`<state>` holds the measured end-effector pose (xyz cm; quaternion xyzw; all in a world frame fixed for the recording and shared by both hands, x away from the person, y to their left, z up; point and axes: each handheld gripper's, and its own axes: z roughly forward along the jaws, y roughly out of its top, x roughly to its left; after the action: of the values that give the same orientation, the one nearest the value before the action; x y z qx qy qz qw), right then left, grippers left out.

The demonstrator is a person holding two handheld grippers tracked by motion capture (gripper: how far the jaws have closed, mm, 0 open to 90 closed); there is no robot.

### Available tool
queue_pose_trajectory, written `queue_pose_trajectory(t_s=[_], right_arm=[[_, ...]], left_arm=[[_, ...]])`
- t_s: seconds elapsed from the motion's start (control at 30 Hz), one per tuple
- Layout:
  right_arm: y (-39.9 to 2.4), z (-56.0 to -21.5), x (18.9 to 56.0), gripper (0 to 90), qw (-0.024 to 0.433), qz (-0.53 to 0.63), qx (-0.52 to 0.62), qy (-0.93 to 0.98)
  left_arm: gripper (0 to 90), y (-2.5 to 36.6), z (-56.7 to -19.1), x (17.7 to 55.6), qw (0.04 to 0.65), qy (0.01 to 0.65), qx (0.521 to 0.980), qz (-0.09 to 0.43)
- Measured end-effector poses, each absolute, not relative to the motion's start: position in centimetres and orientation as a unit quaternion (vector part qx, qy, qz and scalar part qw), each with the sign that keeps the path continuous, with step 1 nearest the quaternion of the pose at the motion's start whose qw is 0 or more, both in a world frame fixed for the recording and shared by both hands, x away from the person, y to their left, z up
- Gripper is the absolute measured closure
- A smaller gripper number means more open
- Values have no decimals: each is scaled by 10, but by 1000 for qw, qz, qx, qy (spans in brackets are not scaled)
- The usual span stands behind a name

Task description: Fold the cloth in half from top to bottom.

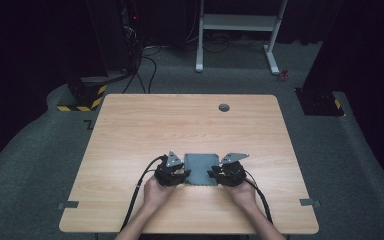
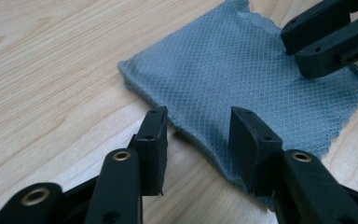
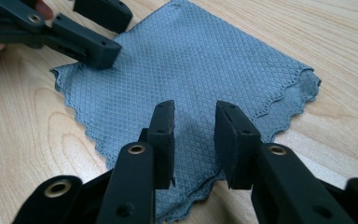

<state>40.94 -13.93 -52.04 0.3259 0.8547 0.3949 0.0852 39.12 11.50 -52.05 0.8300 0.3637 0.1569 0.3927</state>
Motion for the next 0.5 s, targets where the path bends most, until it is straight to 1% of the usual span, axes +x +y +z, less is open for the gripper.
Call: queue_pose_trajectory(t_s=[0.1,0.2,0.4,0.43,0.5], right_arm=[[-138,-520,408,660,94,392,320,858],[-137,-519,406,630,96,388,322,858],[-140,-519,397,624,109,382,328,857],[-140,-520,396,623,116,381,322,859],[-141,-518,395,620,113,379,325,859]], left_arm=[[556,115,-520,381,386,350,836,172],[546,120,-520,372,390,352,835,164],[528,125,-525,367,394,356,832,159],[515,126,-526,367,395,360,831,154],[497,127,-525,368,395,366,829,153]])
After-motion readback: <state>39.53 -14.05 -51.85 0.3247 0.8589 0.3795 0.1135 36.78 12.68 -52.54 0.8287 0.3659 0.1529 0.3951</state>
